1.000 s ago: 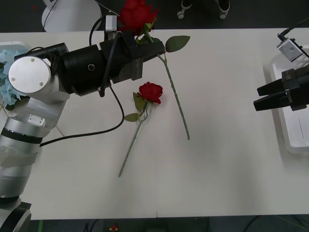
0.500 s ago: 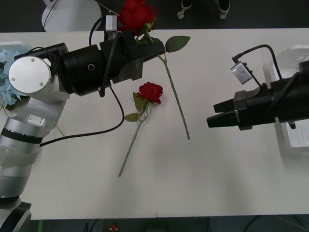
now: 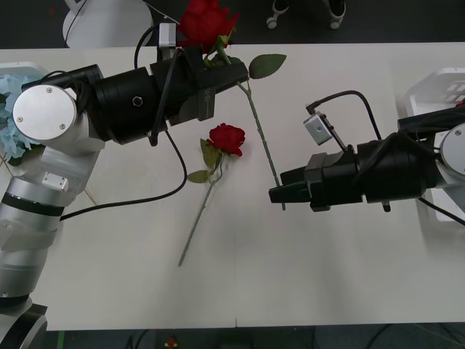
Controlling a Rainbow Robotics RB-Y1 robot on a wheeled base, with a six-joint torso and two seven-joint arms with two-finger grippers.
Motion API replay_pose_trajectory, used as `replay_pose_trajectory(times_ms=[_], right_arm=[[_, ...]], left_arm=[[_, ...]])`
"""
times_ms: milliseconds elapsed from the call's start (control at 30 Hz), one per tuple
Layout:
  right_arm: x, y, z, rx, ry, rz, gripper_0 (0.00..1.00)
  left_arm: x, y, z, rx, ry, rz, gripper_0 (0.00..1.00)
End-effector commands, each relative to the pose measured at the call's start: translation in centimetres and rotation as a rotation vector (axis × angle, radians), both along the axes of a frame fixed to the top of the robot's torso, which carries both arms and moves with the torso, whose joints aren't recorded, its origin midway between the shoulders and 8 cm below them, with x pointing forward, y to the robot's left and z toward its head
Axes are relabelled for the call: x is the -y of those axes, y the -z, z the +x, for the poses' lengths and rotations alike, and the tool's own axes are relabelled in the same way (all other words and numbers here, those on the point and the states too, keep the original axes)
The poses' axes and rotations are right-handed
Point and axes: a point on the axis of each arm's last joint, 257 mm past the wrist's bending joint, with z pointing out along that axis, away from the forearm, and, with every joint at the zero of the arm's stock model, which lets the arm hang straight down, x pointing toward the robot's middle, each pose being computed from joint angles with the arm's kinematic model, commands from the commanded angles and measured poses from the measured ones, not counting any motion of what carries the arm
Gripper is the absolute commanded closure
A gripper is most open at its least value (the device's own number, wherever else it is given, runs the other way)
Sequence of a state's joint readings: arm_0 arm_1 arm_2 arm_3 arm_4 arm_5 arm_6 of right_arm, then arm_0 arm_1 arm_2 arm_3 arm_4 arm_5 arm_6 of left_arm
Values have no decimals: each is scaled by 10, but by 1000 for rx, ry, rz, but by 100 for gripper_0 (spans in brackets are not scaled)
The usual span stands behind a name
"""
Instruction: Put the red flowers into the right box and the blue flowers into the left box
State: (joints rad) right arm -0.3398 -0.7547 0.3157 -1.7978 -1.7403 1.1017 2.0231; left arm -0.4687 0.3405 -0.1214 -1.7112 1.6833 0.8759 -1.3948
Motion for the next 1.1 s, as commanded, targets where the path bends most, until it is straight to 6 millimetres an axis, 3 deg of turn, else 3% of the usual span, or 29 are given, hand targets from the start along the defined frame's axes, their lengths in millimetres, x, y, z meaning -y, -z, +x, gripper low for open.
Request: replay_pose_trajectory(times_ms=[33, 133, 533, 600, 633, 733, 867, 1000, 1100], right_arm=[[-22, -17, -7, -9, -16, 41, 79], [-23, -17, -7, -20, -15, 42, 100], [-24, -19, -6, -34, -8, 46, 100], [-24, -20, -5, -33, -6, 45, 100], [-24, -20, -5, -34, -4, 45, 100], [-22, -20, -4, -36, 0, 39, 100], [-20, -20, -2, -40, 7, 34, 100], [-9, -20, 4, -40, 30, 11, 100], [10, -21, 15, -47, 82, -27, 100]], left_arm=[[15, -25, -11, 27, 40, -21, 100], [15, -25, -11, 27, 39, -22, 100], [14, -24, -10, 24, 35, -24, 98], [12, -23, -10, 20, 33, -25, 84], [10, -22, -9, 21, 29, -22, 56], [6, -20, -7, 24, 21, -13, 3], [-9, -14, -10, 35, 32, 34, 0], [-44, -3, -20, 43, 46, 109, 0], [-74, 3, -30, 38, 65, 159, 0]])
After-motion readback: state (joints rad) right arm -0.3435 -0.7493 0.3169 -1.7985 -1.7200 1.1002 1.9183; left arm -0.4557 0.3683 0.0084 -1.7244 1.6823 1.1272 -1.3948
